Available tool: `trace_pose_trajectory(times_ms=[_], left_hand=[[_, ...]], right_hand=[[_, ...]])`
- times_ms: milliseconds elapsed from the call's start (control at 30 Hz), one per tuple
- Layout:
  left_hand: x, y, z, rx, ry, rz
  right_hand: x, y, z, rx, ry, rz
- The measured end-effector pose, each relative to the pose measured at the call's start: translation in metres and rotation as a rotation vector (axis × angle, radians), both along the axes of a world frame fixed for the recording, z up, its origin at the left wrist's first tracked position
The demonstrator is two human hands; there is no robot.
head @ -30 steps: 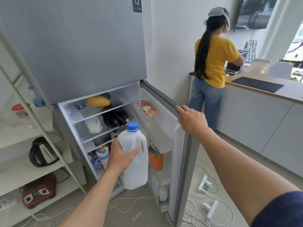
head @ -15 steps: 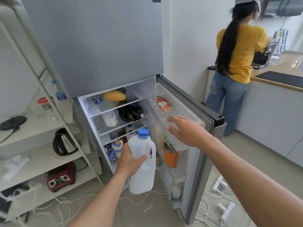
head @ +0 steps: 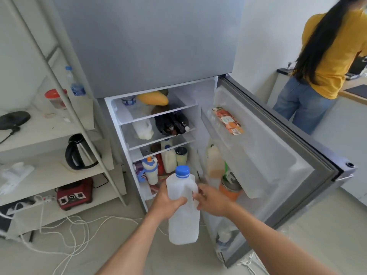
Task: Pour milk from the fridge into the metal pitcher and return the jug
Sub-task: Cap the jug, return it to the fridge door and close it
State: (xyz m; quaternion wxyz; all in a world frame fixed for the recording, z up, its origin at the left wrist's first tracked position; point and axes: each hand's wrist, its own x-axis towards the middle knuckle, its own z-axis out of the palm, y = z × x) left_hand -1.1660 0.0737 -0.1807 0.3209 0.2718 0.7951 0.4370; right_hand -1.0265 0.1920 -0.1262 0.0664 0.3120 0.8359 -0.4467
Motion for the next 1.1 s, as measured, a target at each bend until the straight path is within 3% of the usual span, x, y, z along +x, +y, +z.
trace_pose_trajectory(times_ms=[333,533,700,833,933,1100], left_hand=[[-0.088,0.032,-0.090,-0.047,-0.220,-0.212],[-0.098,0.073,-0.138,-0.003,-0.290,-0.123],[-0.097,0.114,-0.182,0.011,-0.318,-0.082],[-0.095,0.151,-0.197,0.007,-0.350,-0.099],[-0.089,0.174,-0.216,0.000,-0.357,-0.144],[-0.083,0.192,-0.244,-0.024,-0.359,-0.218]], right_hand=[[-0.078,0.028,-0.091,0.100,-0.275,0.050],[-0.104,0.058,-0.110,0.228,-0.333,-0.025],[-0.105,0.090,-0.120,0.447,-0.448,-0.186],[-0.100,0.107,-0.131,0.367,-0.598,-0.233],[-0.100,0.116,-0.144,0.357,-0.627,-0.140],[-0.103,0.131,-0.153,0.413,-0.651,-0.162]])
